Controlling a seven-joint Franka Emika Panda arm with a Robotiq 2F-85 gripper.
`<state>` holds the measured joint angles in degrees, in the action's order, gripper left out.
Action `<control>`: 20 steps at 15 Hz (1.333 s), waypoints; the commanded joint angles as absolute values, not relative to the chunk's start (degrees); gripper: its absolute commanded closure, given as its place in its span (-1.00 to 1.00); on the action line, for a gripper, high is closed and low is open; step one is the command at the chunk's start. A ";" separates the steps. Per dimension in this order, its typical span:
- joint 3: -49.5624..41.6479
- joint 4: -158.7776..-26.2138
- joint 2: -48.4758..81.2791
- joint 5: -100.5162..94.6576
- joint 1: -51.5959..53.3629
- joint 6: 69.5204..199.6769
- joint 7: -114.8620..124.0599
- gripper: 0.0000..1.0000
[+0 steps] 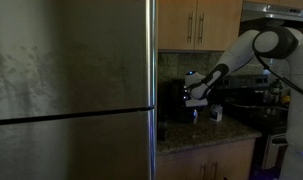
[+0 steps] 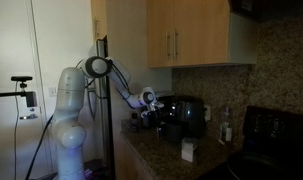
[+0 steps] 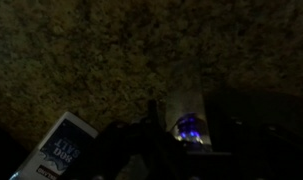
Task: Open the air fryer
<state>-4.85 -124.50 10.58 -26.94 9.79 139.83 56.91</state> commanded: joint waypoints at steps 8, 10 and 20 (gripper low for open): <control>-5.85 -132.84 -0.35 -33.64 7.16 141.88 71.09 -1.00; -4.71 -136.88 -6.67 -33.12 5.30 141.36 65.74 -1.00; -15.02 -149.00 -38.24 -9.51 6.24 139.57 24.09 -1.00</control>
<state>-13.78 -146.28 -30.31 -20.59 7.74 141.85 34.81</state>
